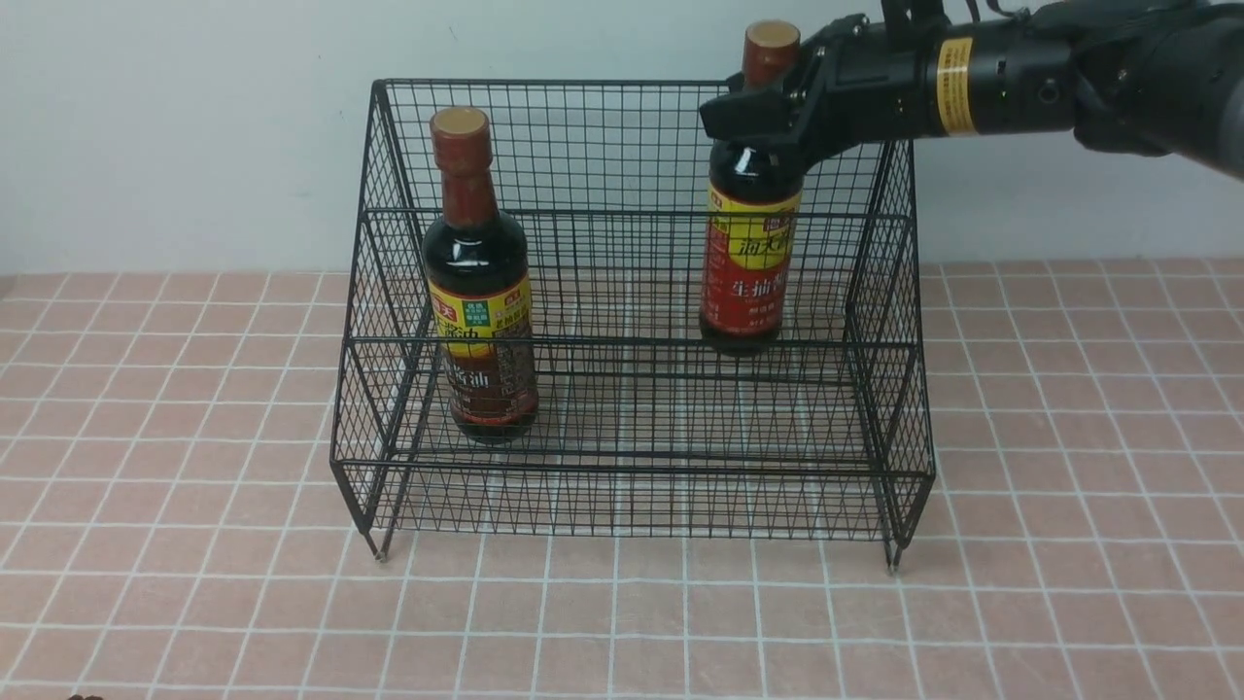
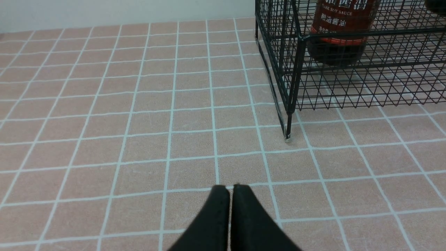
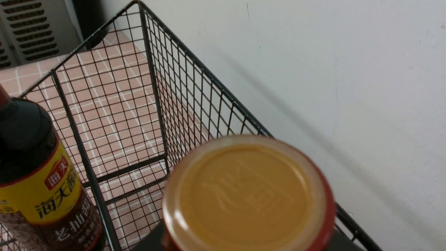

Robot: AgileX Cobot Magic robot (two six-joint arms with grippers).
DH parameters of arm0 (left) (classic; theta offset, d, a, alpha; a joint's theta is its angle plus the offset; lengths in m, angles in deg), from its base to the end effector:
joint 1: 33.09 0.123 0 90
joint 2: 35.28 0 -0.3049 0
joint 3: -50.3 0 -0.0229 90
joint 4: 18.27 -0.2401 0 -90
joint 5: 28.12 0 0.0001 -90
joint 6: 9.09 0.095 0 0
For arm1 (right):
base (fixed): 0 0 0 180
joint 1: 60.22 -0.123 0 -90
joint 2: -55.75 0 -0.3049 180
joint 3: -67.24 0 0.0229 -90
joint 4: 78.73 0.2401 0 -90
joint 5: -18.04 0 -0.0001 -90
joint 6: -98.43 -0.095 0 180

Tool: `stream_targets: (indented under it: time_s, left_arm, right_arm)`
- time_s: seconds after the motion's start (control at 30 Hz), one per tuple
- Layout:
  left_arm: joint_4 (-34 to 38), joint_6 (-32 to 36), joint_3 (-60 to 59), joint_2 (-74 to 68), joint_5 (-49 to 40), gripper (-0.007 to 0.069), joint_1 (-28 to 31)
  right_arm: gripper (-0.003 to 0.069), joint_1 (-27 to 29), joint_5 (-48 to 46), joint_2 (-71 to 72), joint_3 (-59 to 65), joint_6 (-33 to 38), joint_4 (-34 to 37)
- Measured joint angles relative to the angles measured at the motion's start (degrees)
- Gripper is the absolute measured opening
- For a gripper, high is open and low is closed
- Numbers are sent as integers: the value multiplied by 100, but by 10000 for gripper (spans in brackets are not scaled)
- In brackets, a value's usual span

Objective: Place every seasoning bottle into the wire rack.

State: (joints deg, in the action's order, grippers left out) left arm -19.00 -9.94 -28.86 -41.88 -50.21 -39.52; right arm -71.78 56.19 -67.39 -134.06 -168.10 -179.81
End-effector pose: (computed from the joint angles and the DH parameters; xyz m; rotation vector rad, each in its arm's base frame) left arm 0.0252 -0.0024 0.1694 0.0995 1.8804 -0.0745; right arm 0.4560 0.1520 0.3251 -0.8784 1.6725 0.5545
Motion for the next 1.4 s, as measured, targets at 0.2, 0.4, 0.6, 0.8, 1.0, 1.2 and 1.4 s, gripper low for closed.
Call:
stream_targets:
  time_s: [0.2, 0.4, 0.6, 0.8, 1.0, 1.2, 1.4]
  left_arm:
    - [0, 0, 0, 0, 0, -7, 0]
    - [0, 0, 0, 0, 0, -7, 0]
    - [0, 0, 0, 0, 0, -7, 0]
    - [0, 0, 0, 0, 0, -7, 0]
    - [0, 0, 0, 0, 0, -7, 0]
    - [0, 0, 0, 0, 0, -7, 0]
    - [0, 0, 0, 0, 0, -7, 0]
  right_arm:
    - [272, 0, -5, 0, 0, 0, 0]
    - [370, 0, -6, 88, -40, 4, 0]
    - [465, 0, 7, 108, -68, 4, 0]
    - [471, 0, -16, 108, -68, 4, 0]
    - [472, 0, -101, 262, -68, 4, 0]
    - [472, 0, -101, 732, -68, 4, 0]
    - [472, 0, -288, 1120, -68, -150, 0]
